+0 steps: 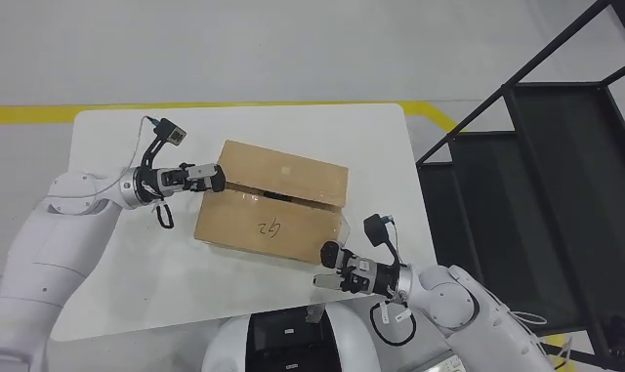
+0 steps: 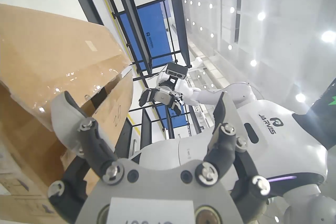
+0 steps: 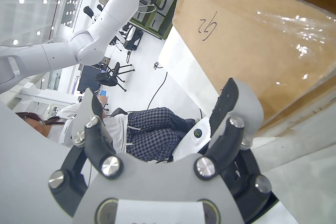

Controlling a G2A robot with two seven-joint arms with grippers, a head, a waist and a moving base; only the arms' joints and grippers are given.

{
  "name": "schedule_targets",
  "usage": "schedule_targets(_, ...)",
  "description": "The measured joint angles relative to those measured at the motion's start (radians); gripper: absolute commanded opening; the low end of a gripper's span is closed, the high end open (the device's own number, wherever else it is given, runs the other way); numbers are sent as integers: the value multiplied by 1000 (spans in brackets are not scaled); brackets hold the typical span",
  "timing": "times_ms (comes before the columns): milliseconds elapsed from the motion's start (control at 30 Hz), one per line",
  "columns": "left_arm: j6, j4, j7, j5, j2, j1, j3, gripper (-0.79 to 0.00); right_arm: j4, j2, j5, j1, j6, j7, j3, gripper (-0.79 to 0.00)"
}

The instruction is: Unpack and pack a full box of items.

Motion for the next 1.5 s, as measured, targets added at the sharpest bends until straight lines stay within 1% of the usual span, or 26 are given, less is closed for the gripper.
schedule_targets(267,17,43,-17,74,-6,-28,43,0,13,1,9,-6,4,6,1,0)
schedule_targets(467,11,58,-11,88,-6,-38,55,0,-8,10,56,-15,-24,143,-19,0)
schedule_targets(567,9,56,-9,81,-7,-40,60,0,-14,13,38,-18,4,180,-22,0)
schedule_targets(733,4,48,-3,69,-9,-41,69,0,31,5,10,17,94,213,-85,0)
schedule_targets(867,2,43,-2,61,-8,-41,71,0,85,-8,-12,69,160,173,-126,0)
schedule_targets(967,2,44,-2,60,-6,-42,70,0,108,-13,-14,87,182,127,-130,0)
schedule_targets(1067,2,46,-2,59,-4,-42,69,0,117,-14,-6,90,184,89,-115,0)
schedule_targets(1300,6,51,-6,59,-3,-44,73,0,114,-6,-9,70,187,43,-56,0)
schedule_targets(1500,5,53,-5,55,-2,-45,74,0,107,-3,-13,62,186,37,-28,0)
